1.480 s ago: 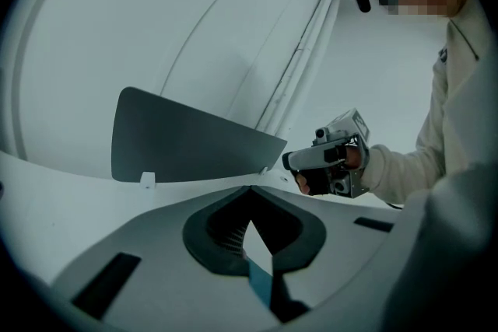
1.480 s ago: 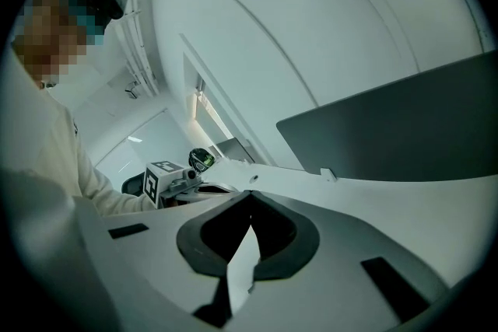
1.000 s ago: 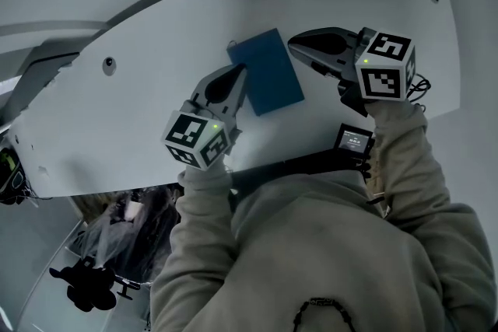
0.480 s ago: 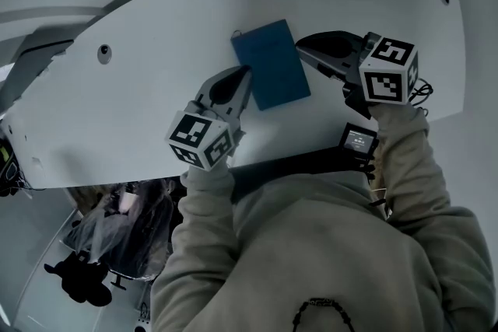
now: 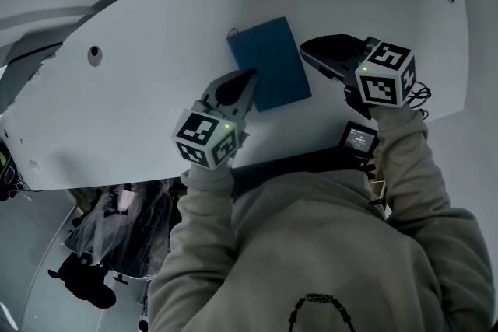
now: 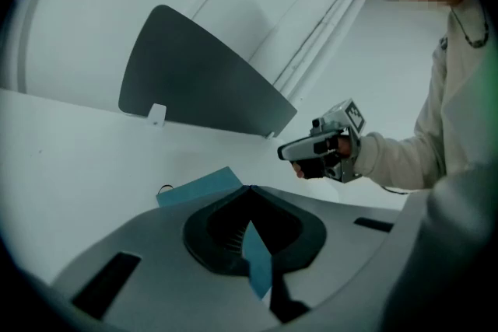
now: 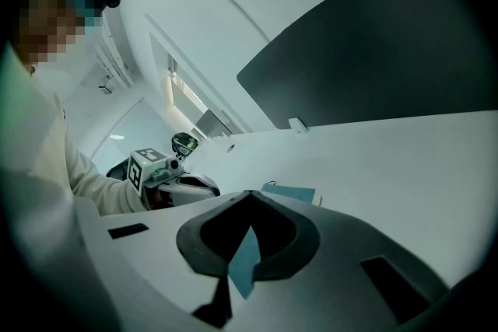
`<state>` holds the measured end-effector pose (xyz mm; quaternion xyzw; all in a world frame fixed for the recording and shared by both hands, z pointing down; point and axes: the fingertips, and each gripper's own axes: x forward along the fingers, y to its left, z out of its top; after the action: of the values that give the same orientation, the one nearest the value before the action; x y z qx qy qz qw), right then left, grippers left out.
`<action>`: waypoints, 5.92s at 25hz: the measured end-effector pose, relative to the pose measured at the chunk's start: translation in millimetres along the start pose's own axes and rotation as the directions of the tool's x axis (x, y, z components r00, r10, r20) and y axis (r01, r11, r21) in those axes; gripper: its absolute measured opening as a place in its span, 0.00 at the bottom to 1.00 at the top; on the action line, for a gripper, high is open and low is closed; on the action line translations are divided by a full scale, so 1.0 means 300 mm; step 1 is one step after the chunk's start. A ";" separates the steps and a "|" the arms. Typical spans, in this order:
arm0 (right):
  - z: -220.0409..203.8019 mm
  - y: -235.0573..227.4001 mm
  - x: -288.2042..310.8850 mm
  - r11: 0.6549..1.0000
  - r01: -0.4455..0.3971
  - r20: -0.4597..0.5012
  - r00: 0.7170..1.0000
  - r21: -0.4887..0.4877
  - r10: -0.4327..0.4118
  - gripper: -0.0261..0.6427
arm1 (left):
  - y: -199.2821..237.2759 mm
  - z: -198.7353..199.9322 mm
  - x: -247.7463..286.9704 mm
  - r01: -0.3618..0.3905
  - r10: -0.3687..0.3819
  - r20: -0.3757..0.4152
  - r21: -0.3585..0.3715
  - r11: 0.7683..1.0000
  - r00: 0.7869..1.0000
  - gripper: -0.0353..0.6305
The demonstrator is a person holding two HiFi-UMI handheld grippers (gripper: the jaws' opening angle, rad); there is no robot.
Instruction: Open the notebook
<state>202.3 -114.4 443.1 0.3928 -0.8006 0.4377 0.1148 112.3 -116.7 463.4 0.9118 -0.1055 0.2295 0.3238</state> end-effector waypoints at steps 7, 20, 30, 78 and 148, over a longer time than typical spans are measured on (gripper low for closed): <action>-0.053 -0.047 0.035 1.000 0.021 -0.034 0.999 -0.001 -0.021 0.07 | 0.002 -0.043 0.050 0.014 -0.014 -0.044 0.008 1.000 0.999 0.06; -0.117 -0.101 0.061 0.998 0.047 -0.030 0.999 0.051 -0.045 0.07 | 0.036 -0.108 0.076 0.022 -0.020 -0.084 0.027 0.999 0.996 0.06; -0.173 -0.129 0.093 0.995 0.054 -0.039 0.998 0.078 -0.051 0.07 | 0.048 -0.155 0.091 0.044 -0.044 -0.074 0.006 0.999 0.996 0.06; -0.346 -0.231 0.163 0.989 0.053 -0.155 0.987 0.141 -0.031 0.22 | 0.101 -0.213 0.129 0.065 -0.069 -0.059 -0.057 0.996 0.996 0.06; -0.412 0.571 0.713 0.884 -0.449 -0.410 0.788 0.128 0.459 0.19 | 0.173 -0.561 -0.611 0.123 0.138 0.487 -0.466 0.876 0.862 0.06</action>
<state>-84.6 -76.7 524.4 0.0844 -0.8208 0.5372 0.1747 -124.4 -41.0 517.7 0.8293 -0.2442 -0.0501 0.5001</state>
